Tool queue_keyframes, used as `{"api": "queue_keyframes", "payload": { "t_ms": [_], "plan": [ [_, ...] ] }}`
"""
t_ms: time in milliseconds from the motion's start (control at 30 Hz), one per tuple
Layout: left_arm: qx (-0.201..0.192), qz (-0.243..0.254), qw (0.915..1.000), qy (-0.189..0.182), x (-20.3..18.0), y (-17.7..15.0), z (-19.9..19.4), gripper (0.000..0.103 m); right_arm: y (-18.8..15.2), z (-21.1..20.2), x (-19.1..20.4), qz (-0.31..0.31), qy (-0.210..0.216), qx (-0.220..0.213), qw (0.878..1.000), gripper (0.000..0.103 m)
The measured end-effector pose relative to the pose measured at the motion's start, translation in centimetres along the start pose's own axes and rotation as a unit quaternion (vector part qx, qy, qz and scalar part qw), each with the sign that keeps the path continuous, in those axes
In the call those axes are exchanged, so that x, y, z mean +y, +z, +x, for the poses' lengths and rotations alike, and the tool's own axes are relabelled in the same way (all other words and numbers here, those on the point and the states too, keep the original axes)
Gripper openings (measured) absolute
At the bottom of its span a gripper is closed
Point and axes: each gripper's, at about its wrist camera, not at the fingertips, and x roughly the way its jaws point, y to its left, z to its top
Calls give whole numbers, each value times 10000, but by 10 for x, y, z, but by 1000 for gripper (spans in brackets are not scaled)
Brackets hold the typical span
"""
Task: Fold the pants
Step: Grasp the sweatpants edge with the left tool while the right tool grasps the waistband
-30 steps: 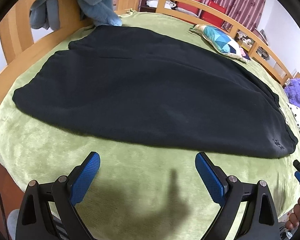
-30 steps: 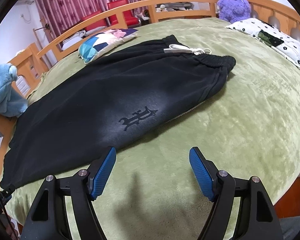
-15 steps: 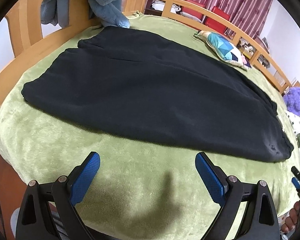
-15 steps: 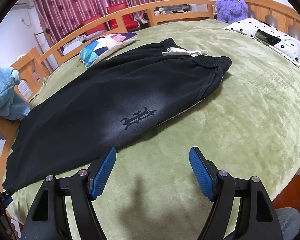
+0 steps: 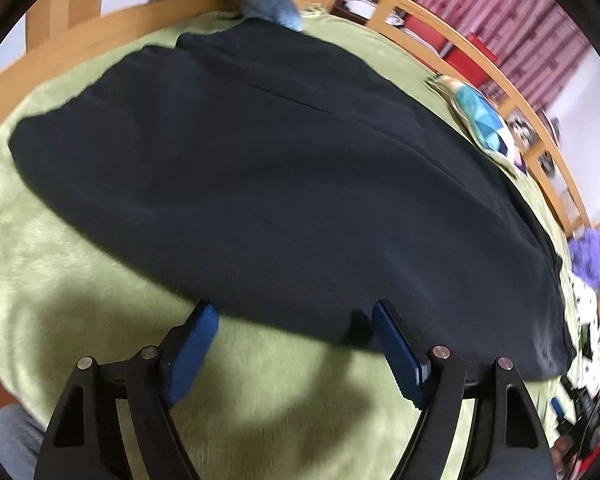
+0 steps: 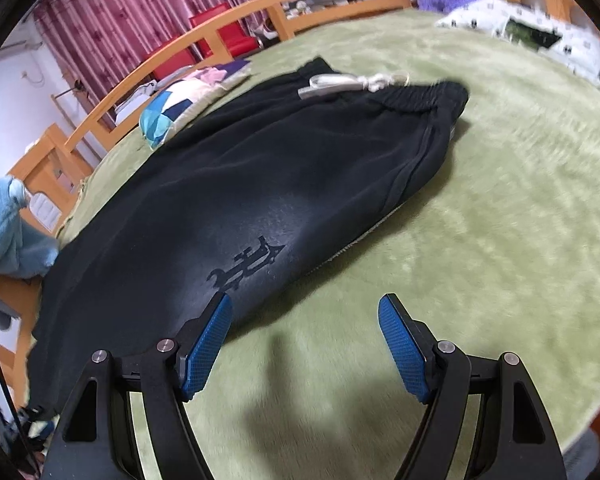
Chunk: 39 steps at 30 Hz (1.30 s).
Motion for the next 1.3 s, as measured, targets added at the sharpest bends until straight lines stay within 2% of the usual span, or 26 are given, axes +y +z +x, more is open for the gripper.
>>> {"api": "queue_keyframes", "payload": {
  "t_ms": [67,100,167,200,233,267,333,533,667,767,1000,1133,1267,1300],
  "plan": [
    [-28,-53,10000,23,1,5,9,76,5,16,0,69,132,147,9998,76],
    [-67,-35,9999,74,-1,8,10,71,7,24,1,72,158,196,9997,76],
    [-85,-23,9996,270,-4,15,13,54,11,41,3,32,140,303,9994,75],
    [-86,-36,9993,369,-4,20,14,26,14,49,3,52,115,367,9992,63],
    [-118,-70,9989,457,-5,27,13,15,18,54,4,134,55,346,9993,34],
    [-112,-82,9992,363,-7,32,10,15,21,55,5,167,40,304,9994,20],
    [-187,-107,9996,176,-10,45,-2,12,32,55,12,180,200,373,9989,14],
    [-774,225,9967,-61,-48,86,-48,11,83,18,59,-347,436,-198,9983,12],
    [-1175,554,9915,3,-78,119,-64,11,122,-1,83,-404,722,-482,9954,12],
    [-1425,789,9866,117,-97,147,-64,11,151,-3,103,-569,782,-648,9932,11],
    [-1724,1056,9790,266,-138,210,-28,10,216,49,152,-710,738,-695,9923,10],
    [-1686,1145,9785,321,-158,239,12,10,244,92,168,-713,606,-670,9934,10],
    [-1574,1255,9785,454,-172,257,55,10,259,142,184,-720,454,-504,9951,10],
    [-1528,1279,9787,496,-174,260,64,12,261,158,188,-700,377,-434,9959,13]
  ]
}}
